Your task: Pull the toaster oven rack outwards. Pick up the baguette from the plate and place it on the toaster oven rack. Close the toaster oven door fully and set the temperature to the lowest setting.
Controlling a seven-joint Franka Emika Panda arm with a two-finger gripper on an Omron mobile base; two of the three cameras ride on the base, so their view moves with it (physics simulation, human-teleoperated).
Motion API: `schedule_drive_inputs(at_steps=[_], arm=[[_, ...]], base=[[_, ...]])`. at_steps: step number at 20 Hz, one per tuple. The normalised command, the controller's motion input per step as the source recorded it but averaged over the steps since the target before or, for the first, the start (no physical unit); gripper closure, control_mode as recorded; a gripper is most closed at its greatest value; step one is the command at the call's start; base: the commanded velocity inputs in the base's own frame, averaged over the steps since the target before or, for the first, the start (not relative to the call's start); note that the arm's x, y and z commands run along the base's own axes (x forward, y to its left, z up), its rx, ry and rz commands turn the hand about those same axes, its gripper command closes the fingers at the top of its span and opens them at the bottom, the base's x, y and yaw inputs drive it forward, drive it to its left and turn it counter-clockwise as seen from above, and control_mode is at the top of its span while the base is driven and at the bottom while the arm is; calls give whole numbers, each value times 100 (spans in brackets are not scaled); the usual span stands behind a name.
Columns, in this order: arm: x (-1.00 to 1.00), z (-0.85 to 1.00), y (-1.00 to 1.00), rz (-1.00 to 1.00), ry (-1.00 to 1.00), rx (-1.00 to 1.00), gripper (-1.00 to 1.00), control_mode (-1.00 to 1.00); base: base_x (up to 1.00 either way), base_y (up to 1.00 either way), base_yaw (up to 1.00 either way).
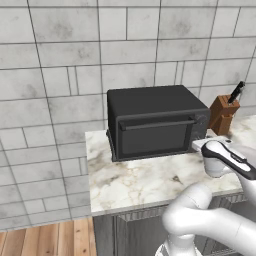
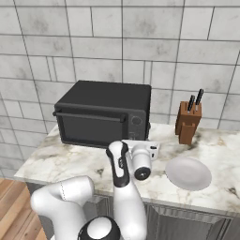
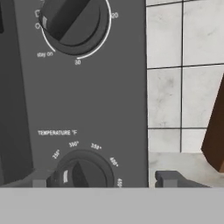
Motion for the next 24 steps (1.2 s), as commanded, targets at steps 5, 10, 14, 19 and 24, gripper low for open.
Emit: schedule_drive_inputs(at_steps=[5, 10, 14, 19, 24], arm=[[12, -9, 0, 3, 0, 0, -100, -100], [2, -4, 10, 0, 0, 0, 100, -100], [0, -1, 29, 0, 0, -2, 100, -100], [3, 0, 32, -1, 0, -2, 100, -100], [7, 0, 59, -8, 0, -6, 100, -100]], base=[[0, 0, 0], [0, 0, 0], [0, 0, 0], [0, 0, 0], [0, 0, 0]])
